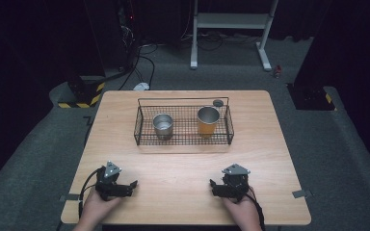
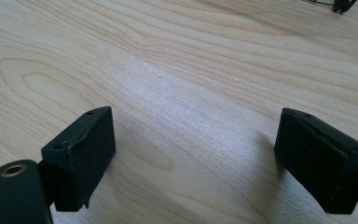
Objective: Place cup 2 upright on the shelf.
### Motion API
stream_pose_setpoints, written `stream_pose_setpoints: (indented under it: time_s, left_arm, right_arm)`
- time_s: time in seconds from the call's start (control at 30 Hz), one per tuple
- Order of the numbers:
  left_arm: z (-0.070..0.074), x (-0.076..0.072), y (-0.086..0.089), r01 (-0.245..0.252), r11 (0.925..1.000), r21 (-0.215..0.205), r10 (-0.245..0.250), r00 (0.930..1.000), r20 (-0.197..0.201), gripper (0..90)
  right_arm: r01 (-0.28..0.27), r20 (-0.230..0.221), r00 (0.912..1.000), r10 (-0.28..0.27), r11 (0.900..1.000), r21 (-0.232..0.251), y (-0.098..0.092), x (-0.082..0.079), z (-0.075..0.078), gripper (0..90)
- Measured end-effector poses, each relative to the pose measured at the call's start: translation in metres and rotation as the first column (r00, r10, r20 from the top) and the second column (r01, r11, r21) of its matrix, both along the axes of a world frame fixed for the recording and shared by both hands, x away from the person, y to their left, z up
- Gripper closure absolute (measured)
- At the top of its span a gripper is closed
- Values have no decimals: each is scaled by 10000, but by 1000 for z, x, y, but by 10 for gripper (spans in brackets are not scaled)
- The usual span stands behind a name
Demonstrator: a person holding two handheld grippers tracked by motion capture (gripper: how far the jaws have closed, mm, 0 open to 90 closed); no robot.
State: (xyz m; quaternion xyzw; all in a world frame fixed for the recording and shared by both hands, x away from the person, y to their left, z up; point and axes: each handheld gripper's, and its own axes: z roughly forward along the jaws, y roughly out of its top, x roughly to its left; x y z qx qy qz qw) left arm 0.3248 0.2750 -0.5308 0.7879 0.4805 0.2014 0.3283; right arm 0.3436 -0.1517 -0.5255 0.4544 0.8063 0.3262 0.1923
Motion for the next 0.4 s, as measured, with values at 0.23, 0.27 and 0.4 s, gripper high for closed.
stream_pose_setpoints:
  time_s: [0.23,0.27,0.4]
  left_arm:
    - [0,0,0,-10,10000,-36,10,10000,-2,8]
    - [0,0,0,0,10000,-37,0,10000,-16,8]
    - [0,0,0,3,10000,-35,-3,10000,-18,8]
  right_arm:
    - [-20,29,10000,20,10000,31,-1,1,0,128]
    - [-16,33,10000,16,10000,29,-1,1,0,128]
    - [84,-2,10000,-84,10000,44,-1,0,0,128]
